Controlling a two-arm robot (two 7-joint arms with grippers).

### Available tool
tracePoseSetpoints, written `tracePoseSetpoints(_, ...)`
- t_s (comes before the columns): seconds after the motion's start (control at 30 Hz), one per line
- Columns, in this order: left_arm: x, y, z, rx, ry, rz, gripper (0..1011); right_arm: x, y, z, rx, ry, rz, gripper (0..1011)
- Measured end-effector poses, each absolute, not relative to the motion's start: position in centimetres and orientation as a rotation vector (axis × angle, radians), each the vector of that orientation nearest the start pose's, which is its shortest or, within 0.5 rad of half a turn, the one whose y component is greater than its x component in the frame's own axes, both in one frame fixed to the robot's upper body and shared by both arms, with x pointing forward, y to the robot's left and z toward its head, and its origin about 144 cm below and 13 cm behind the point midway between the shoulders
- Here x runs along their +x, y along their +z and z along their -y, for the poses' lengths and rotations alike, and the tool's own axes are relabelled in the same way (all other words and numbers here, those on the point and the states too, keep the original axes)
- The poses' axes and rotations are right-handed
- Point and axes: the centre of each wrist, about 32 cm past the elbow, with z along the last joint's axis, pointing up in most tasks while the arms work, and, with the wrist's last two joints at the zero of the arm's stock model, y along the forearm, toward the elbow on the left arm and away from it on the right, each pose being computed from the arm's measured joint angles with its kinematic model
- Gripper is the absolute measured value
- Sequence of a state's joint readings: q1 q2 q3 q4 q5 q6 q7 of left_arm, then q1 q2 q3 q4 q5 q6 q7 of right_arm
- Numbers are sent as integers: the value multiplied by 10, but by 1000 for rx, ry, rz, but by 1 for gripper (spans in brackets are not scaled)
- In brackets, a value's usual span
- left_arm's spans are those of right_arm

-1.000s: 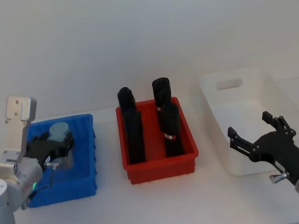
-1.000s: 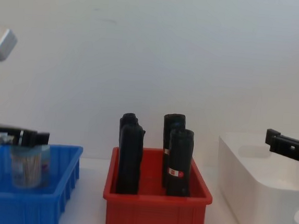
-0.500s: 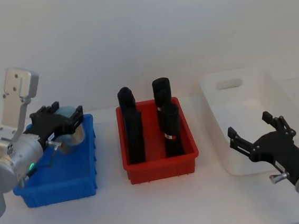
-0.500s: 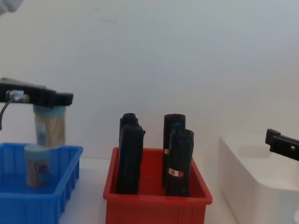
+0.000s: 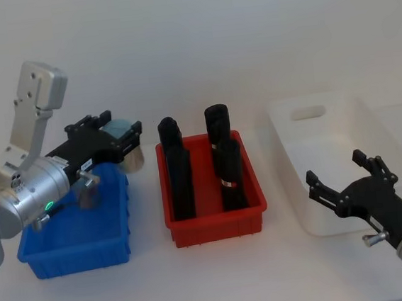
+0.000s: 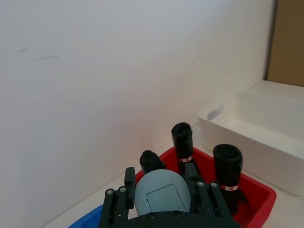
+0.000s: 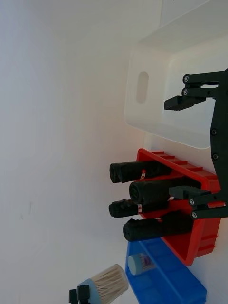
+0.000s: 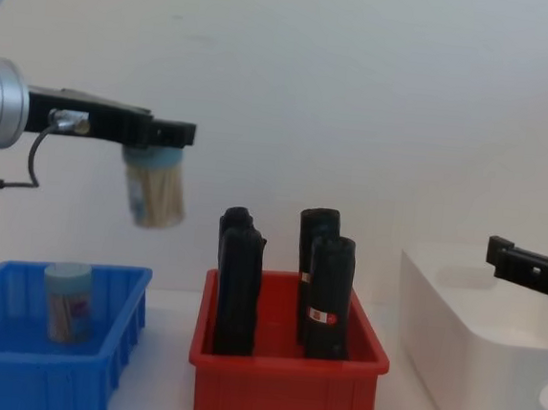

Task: Pick the cotton swabs from the blue box and place them into the white box.

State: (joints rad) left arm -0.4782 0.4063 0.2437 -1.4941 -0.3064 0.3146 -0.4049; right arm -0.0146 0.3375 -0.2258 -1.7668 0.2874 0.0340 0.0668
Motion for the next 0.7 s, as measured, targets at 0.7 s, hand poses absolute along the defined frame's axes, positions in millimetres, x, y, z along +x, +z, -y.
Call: tracePoseSetpoints(0.7, 575, 1324, -261, 103, 685, 157, 645, 443, 1189, 237, 26, -1229, 75, 1002)
